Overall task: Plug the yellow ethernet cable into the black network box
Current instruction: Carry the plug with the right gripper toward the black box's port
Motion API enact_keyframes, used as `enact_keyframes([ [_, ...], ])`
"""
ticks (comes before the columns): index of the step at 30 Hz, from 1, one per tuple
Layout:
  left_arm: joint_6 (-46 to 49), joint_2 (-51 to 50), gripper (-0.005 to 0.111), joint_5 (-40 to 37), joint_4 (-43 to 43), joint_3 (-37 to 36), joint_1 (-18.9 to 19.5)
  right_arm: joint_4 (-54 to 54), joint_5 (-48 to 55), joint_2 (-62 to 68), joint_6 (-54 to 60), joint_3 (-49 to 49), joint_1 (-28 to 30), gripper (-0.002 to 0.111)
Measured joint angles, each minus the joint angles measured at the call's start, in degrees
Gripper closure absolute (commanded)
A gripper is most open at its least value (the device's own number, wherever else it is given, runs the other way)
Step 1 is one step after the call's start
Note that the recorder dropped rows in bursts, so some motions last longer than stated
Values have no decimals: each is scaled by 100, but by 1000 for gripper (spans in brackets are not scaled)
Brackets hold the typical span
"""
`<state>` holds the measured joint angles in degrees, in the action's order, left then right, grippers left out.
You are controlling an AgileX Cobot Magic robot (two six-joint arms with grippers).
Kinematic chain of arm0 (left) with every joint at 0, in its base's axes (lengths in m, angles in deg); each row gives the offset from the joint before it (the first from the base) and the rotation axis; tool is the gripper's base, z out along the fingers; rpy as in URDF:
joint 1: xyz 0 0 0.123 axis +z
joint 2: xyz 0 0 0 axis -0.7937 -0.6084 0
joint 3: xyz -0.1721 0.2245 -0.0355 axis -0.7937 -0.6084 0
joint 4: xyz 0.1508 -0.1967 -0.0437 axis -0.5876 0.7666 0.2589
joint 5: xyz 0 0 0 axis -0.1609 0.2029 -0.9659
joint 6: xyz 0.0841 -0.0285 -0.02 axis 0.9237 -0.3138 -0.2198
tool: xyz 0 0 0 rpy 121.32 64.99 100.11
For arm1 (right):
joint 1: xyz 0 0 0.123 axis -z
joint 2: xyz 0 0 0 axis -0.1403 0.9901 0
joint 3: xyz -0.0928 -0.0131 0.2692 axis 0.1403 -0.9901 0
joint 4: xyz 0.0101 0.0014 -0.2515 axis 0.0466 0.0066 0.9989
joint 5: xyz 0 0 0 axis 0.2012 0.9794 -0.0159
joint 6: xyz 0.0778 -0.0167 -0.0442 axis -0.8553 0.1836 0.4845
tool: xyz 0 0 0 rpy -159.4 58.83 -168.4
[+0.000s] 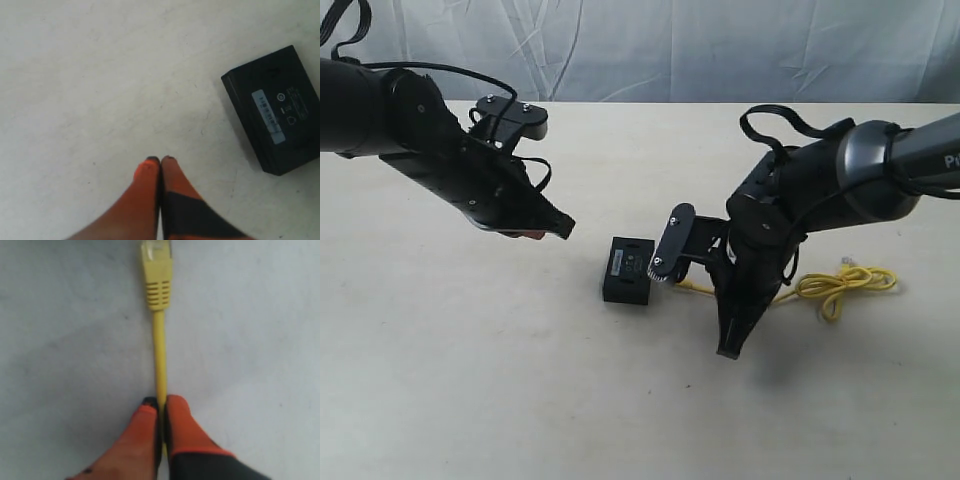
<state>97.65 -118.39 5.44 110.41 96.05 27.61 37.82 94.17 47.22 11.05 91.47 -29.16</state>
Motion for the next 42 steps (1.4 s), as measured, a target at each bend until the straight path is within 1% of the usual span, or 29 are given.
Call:
enact_keyframes([
  [8,0,-13,107,97,0,0,0,83,-58,0,11,0,-420,109],
  [14,0,-13,107,174,-101,0,0,135,-29,0,26,0,-533,109],
  [18,0,-13,107,187,-146,0,0,555,476,0,-247,15,-561,109],
  [22,0,-13,107,187,-359,0,0,973,1199,-79,-978,124,-561,109],
  [25,0,-13,107,208,-399,0,0,962,1416,-214,-1362,171,-524,109],
  [28,0,-13,107,248,-413,0,0,683,1367,-245,-1427,174,-476,109],
  [34,0,-13,107,249,-413,0,0,372,916,69,-1269,174,-476,109],
  [39,0,-13,107,257,-413,0,0,481,684,144,-1333,199,-476,109],
  [42,0,-13,107,271,-401,0,0,808,585,192,-1754,210,-476,109],
])
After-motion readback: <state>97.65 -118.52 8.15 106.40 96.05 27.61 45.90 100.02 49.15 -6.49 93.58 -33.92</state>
